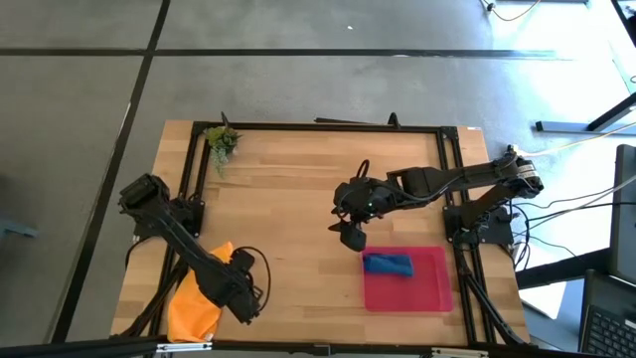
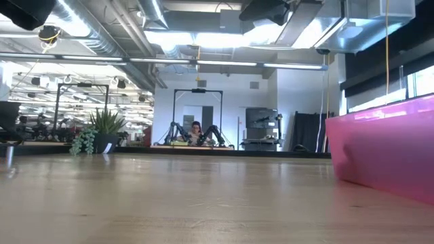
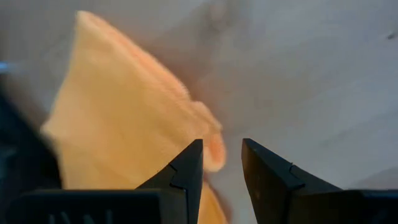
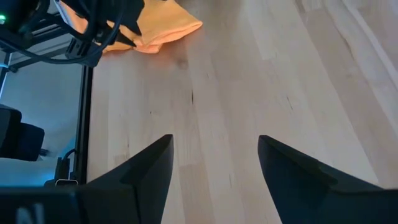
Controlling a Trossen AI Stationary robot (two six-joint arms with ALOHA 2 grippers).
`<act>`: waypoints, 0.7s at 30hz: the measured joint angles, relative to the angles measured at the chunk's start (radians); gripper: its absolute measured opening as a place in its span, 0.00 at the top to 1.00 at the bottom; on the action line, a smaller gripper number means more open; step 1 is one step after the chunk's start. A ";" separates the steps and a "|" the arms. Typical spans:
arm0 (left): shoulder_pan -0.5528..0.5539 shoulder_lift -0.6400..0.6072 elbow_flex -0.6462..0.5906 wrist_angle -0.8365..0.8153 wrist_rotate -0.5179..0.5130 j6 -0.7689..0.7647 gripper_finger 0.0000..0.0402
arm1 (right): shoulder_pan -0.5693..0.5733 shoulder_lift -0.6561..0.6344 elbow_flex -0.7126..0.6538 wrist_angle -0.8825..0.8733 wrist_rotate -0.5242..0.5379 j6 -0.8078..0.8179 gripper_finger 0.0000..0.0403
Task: Roll microfiber towels into tight, uniform cylinder then place into a basket
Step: Move the orange microfiber towel to the center of the table
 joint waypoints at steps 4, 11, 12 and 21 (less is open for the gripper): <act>-0.008 0.000 -0.018 0.021 -0.069 0.003 0.75 | 0.000 0.000 0.000 0.000 0.000 -0.001 0.42; -0.009 0.000 -0.052 0.018 -0.089 0.032 0.75 | 0.000 0.000 0.000 0.000 0.000 0.005 0.42; -0.009 0.000 -0.057 0.018 -0.078 0.035 0.75 | 0.000 0.000 0.000 0.000 0.000 0.005 0.42; -0.009 0.002 -0.063 0.024 -0.061 0.049 0.75 | 0.000 0.000 0.000 -0.001 0.000 0.005 0.42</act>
